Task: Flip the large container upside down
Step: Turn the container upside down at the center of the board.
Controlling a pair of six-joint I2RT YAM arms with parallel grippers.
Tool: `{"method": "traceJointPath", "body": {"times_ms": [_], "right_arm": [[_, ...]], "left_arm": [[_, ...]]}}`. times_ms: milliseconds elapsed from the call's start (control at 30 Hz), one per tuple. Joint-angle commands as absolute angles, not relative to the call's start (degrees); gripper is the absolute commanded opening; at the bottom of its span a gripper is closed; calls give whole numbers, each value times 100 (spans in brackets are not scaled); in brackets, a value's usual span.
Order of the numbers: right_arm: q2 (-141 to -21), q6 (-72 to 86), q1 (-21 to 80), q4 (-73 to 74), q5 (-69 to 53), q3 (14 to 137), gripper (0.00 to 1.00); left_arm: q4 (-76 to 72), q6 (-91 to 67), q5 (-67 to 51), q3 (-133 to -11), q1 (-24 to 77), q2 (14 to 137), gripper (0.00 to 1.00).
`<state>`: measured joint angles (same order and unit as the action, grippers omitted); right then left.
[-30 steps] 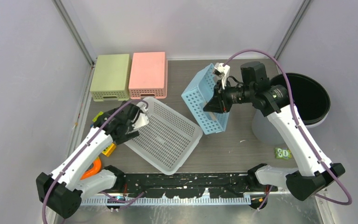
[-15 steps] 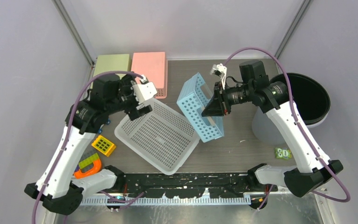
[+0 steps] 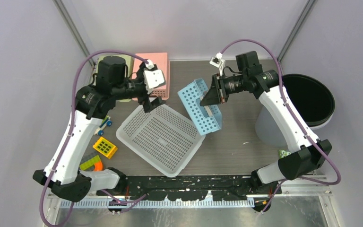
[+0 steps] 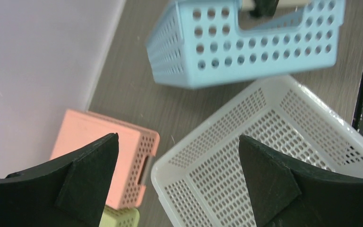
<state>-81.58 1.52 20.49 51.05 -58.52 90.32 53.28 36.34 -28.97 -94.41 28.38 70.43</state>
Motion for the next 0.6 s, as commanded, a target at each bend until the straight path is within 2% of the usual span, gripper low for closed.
{"method": "traceJointPath", "body": {"times_ms": [0,200,333,567], "right_arm": [[-8257,-420,2037,5706,-5437,9630,1],[-8725,-1369,2206,7102,-5275,10136,1],[-8914,-2251,2710,8094,-4872,10404,1],[-8875,-2743,3221,8592,-4708,10428,4]], "left_arm": [[5122,3545,-3767,-10102,2835,7186,100],[5944,4612,-4007,-10740,3173,7617,100],[6540,5410,-4142,-10859,3486,7838,100],[7099,5933,-4048,-11060,3950,8247,100]]}}
